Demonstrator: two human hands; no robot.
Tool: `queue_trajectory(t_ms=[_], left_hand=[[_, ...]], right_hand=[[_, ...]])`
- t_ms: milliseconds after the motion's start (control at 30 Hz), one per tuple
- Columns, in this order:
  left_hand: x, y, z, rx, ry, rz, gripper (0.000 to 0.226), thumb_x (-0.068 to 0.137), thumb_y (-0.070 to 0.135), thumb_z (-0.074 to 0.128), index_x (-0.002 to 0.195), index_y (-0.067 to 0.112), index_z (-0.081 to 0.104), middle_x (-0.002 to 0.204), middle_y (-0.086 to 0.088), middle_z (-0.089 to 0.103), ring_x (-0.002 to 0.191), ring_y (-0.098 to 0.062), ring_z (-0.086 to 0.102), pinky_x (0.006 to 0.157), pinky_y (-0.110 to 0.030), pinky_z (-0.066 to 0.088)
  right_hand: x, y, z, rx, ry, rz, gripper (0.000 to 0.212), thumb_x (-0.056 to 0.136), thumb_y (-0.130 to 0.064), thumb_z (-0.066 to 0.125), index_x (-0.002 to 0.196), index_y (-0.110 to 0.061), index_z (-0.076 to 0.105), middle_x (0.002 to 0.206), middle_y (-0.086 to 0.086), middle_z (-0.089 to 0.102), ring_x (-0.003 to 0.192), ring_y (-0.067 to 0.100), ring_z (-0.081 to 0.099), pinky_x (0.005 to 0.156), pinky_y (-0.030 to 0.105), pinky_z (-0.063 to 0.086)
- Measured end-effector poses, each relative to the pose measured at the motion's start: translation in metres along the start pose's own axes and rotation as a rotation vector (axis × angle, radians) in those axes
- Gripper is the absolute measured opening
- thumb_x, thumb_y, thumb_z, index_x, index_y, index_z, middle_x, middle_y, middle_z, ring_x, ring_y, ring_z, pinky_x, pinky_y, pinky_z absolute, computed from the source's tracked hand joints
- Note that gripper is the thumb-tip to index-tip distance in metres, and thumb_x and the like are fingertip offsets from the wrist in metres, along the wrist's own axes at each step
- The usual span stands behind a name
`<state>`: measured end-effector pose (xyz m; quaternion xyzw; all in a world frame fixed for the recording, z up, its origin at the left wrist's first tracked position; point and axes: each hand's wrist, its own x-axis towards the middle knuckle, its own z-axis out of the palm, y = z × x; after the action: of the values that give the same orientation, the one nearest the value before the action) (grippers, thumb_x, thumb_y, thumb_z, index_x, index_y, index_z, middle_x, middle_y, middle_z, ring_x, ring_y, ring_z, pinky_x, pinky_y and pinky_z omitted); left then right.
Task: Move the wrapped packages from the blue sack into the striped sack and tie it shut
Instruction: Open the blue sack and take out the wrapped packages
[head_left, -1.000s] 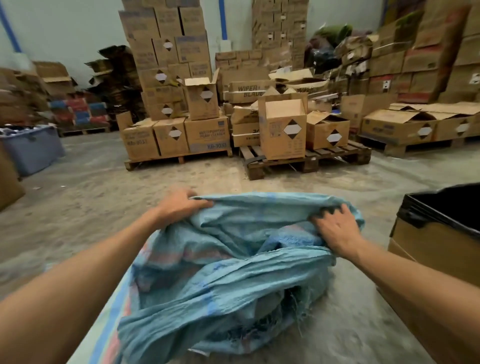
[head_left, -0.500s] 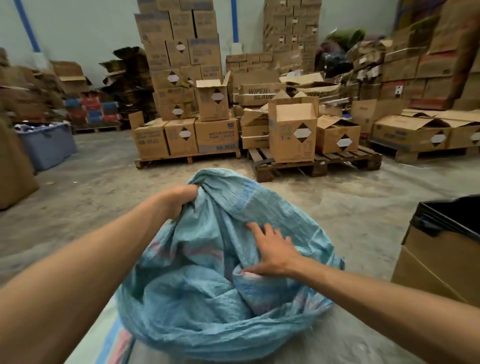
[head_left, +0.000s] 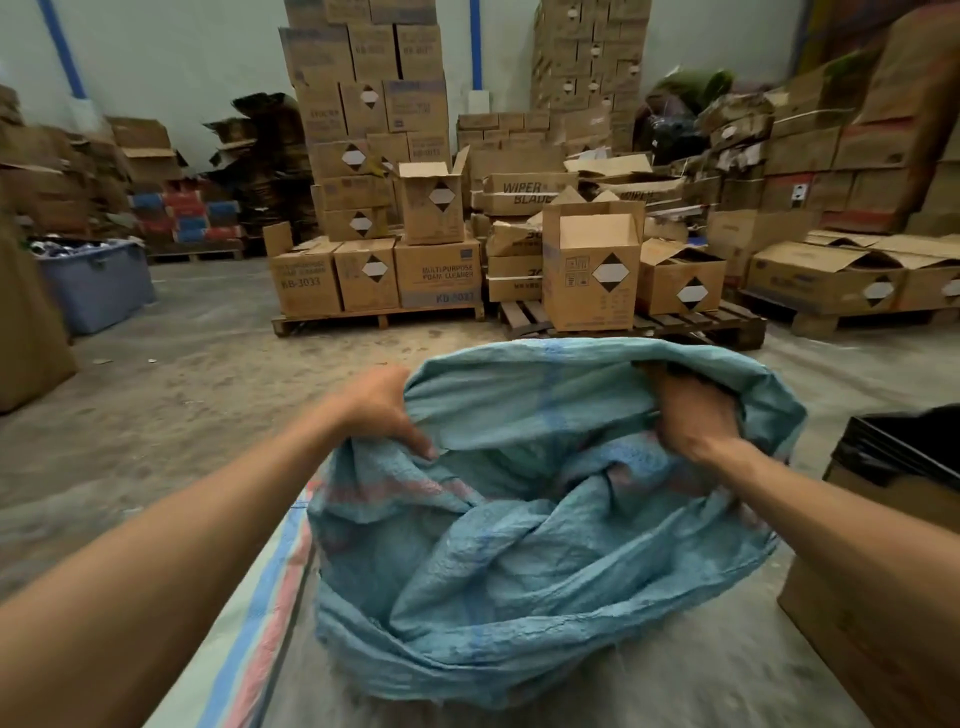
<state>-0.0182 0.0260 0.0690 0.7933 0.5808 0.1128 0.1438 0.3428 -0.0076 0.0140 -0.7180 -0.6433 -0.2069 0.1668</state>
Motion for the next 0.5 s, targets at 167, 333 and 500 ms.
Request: queue_trajectory(t_ms=[167, 333, 500], left_hand=[[0.019, 0.001, 0.007, 0.069, 0.373, -0.138, 0.009, 0.078, 0.005, 0.055, 0.081, 0.013, 0.059, 0.081, -0.01, 0.063, 0.081, -0.029, 0.064, 0.073, -0.039, 0.057], [0.003, 0.021, 0.002, -0.753, -0.032, -0.351, 0.015, 0.098, 0.008, 0.046, 0.1, 0.006, 0.06, 0.082, -0.012, 0.066, 0.067, -0.023, 0.065, 0.06, -0.034, 0.058], [0.0, 0.025, 0.007, -0.964, -0.267, -0.402, 0.025, 0.099, 0.022, 0.047, 0.084, 0.009, 0.061, 0.07, -0.01, 0.067, 0.058, -0.023, 0.063, 0.056, -0.031, 0.056]], right_hand=[[0.004, -0.008, 0.017, 0.196, -0.228, 0.041, 0.062, 0.096, -0.02, 0.046, 0.153, -0.026, 0.021, 0.145, 0.018, 0.044, 0.125, 0.035, 0.051, 0.103, 0.043, 0.045], [-0.014, -0.042, 0.016, 0.142, -0.679, -0.341, 0.053, 0.084, -0.041, 0.067, 0.13, -0.018, 0.054, 0.127, 0.007, 0.061, 0.111, 0.027, 0.06, 0.094, 0.039, 0.05], [-0.036, -0.084, 0.014, 0.057, 0.195, -0.671, 0.079, 0.07, -0.077, 0.054, 0.13, -0.026, 0.045, 0.13, 0.009, 0.045, 0.126, 0.032, 0.043, 0.101, 0.056, 0.037]])
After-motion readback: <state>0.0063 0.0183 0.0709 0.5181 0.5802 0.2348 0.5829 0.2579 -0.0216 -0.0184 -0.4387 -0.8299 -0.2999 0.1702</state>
